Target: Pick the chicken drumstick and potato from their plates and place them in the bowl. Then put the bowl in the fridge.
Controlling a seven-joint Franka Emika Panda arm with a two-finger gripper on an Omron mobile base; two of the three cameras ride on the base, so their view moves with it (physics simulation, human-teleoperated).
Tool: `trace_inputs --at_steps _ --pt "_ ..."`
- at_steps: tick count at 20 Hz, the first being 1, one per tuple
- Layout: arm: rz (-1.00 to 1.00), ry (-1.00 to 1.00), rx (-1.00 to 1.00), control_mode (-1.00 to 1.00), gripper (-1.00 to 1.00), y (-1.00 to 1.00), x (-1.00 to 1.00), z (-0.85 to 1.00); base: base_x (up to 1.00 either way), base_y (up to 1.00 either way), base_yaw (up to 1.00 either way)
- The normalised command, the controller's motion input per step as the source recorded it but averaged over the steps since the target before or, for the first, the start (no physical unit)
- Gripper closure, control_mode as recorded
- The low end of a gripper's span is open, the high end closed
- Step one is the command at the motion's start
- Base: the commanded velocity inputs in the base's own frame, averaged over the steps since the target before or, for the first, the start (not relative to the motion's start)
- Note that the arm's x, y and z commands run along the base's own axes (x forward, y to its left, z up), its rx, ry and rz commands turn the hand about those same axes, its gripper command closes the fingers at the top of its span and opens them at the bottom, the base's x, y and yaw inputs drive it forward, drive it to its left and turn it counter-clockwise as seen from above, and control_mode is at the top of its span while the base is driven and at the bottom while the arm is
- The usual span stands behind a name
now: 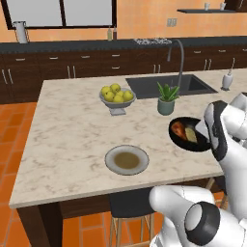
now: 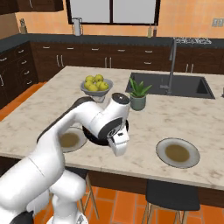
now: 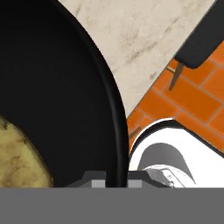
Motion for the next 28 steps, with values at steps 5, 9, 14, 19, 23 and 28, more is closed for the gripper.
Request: trace_inputs --at_steps 5,9,14,19,23,28 --pt "-0.04 -0.02 -0.05 -1.00 1.00 0.15 -0.83 0.80 0.00 0.00 0.00" --pt "0.00 -0.05 0.00 -1.00 1.00 0.21 -0.96 0.72 0.00 0.00 0.00" --pt "0.00 0.00 0.00 1.00 1.00 0.00 0.00 0.00 0.02 -0.10 -0.31" --pt "0.00 0.00 0.00 1.00 1.00 0.00 0.00 0.00 0.00 -0.21 -0.92" --pt "0.00 0.00 0.00 1.00 1.00 0.00 0.00 0.00 0.00 -0.28 -0.91" --pt "0.00 0.00 0.00 1.00 1.00 0.00 0.00 0.00 0.00 -0.63 -0.82"
